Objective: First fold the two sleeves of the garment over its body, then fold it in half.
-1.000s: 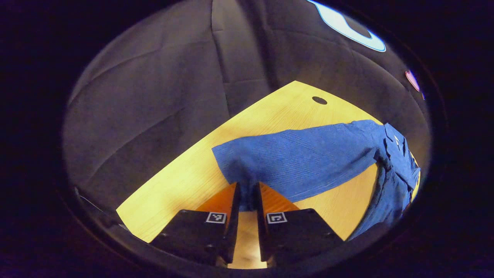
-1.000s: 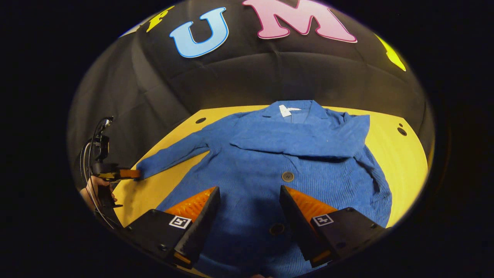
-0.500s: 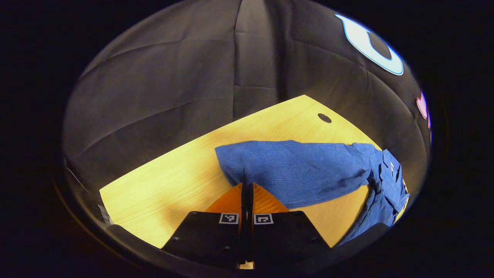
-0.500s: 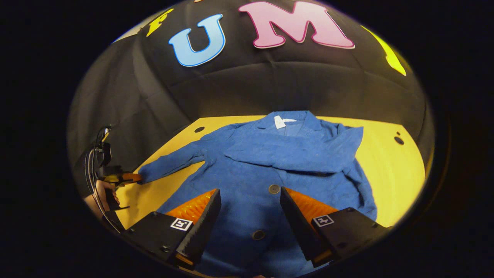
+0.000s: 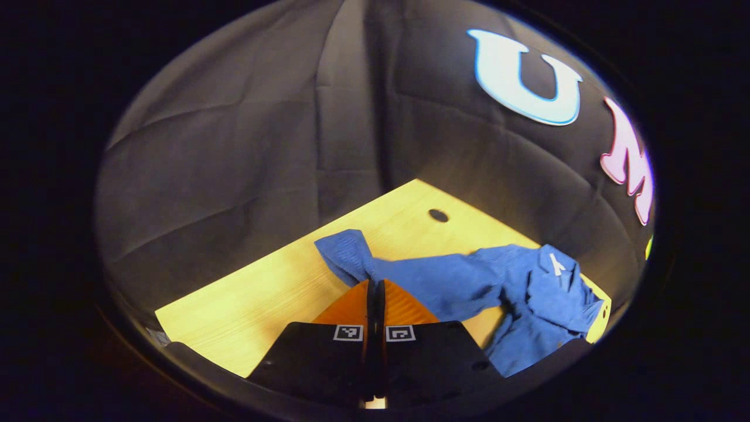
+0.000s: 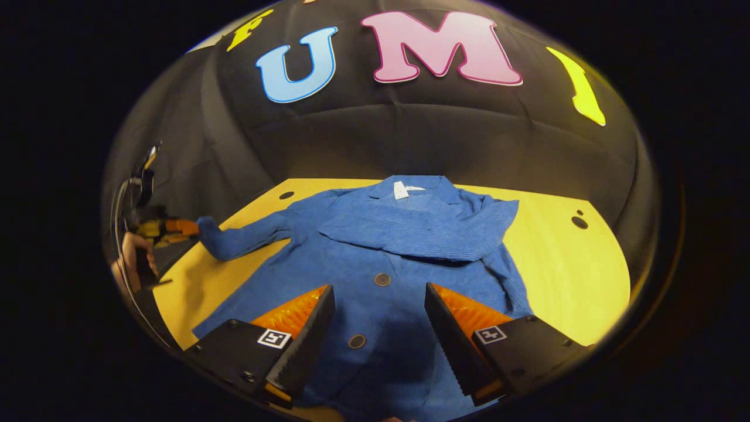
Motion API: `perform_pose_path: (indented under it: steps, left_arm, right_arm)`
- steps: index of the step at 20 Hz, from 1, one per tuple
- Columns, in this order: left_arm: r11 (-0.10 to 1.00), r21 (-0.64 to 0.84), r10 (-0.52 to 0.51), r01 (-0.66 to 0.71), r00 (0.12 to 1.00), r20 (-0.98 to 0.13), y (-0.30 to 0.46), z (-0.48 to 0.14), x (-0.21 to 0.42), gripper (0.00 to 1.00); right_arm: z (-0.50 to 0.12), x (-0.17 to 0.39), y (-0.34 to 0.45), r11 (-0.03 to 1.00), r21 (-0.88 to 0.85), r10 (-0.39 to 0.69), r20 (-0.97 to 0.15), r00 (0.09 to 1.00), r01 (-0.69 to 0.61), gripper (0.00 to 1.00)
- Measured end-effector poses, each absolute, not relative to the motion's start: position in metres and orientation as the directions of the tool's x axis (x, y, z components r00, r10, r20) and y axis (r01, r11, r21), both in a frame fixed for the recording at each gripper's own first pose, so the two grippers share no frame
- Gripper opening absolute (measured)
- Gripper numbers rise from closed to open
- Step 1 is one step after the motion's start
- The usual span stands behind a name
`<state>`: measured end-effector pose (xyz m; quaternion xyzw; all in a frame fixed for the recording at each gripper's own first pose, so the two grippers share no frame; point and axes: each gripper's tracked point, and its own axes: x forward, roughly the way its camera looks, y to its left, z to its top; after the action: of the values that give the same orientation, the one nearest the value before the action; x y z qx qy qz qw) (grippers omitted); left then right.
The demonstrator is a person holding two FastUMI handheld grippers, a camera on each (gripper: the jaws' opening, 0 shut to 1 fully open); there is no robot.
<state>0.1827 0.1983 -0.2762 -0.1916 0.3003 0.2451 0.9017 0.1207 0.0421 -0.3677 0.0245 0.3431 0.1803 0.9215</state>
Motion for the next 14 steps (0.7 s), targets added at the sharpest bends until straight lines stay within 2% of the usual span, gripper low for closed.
perform_pose_path:
  steps: [3,7,10,11,14]
  left_arm:
    - [0.864,-0.248,0.236,-0.438,0.788,-0.568,0.145,-0.242,0.229,0.00]
    - [0.908,-0.344,0.071,-0.239,0.897,-0.436,0.042,-0.193,0.298,0.00]
    - [0.921,-0.381,-0.081,-0.085,0.913,-0.400,-0.054,-0.187,0.343,0.00]
    - [0.909,-0.416,-0.161,-0.011,0.912,-0.377,-0.094,-0.186,0.354,0.00]
    - [0.872,-0.474,-0.324,0.121,0.869,-0.374,-0.185,-0.203,0.370,0.00]
  right_arm:
    - [-0.369,0.119,0.023,0.943,0.193,0.330,-0.631,0.702,-0.270,0.98]
    - [-0.372,0.123,-0.023,0.969,0.141,0.245,-0.634,0.733,-0.202,0.98]
    - [-0.380,0.122,-0.060,0.984,0.118,0.180,-0.639,0.747,-0.136,0.98]
    - [-0.385,0.120,-0.070,0.986,0.126,0.167,-0.647,0.744,-0.112,0.98]
    - [-0.397,0.113,-0.111,0.995,0.092,0.090,-0.673,0.734,-0.038,0.98]
